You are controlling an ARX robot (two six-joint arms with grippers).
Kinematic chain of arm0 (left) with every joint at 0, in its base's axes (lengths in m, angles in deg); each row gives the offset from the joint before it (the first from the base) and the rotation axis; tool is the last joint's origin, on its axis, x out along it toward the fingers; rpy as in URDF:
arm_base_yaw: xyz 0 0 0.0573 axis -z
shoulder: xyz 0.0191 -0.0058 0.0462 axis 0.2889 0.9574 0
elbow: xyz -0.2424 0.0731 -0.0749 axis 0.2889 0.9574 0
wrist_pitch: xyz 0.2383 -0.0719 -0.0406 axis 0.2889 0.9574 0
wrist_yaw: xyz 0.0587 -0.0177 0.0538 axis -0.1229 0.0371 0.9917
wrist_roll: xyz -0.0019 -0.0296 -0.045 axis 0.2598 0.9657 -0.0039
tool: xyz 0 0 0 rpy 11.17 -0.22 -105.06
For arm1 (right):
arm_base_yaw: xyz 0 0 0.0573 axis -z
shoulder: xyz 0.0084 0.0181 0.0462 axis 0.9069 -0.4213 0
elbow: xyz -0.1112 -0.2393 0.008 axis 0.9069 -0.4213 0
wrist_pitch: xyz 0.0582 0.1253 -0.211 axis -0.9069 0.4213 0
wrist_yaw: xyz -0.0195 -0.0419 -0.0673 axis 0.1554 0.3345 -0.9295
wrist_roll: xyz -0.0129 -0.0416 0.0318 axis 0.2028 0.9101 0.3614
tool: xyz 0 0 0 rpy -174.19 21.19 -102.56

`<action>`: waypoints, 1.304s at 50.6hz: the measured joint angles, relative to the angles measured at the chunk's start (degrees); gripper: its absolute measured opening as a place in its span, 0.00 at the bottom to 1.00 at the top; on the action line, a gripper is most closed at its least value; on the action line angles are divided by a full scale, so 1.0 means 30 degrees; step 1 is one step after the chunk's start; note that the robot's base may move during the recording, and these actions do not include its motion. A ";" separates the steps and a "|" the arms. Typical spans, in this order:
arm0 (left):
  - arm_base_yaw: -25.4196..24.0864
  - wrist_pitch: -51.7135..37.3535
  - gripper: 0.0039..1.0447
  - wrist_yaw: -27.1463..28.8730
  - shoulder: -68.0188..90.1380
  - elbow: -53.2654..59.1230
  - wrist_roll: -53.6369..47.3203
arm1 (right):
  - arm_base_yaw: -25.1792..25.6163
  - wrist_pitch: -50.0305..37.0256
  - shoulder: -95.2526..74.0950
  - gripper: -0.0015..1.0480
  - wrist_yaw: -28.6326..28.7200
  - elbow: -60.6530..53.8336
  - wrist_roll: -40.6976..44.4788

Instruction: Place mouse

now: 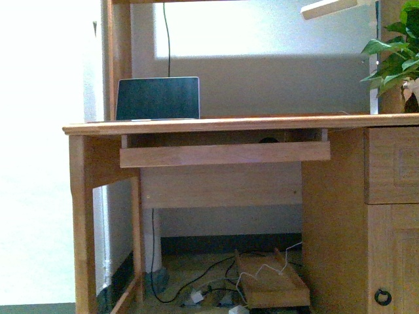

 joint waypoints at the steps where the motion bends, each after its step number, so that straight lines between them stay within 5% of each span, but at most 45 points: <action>1: 0.0000 0.0000 0.93 0.0000 0.0000 0.0000 0.0000 | 0.0000 0.0000 0.0000 0.93 0.0000 0.0000 0.0000; 66: 0.0000 0.0000 0.93 0.0007 0.0000 0.0000 0.0000 | 0.0000 0.0000 0.0000 0.93 0.0000 0.0000 0.0000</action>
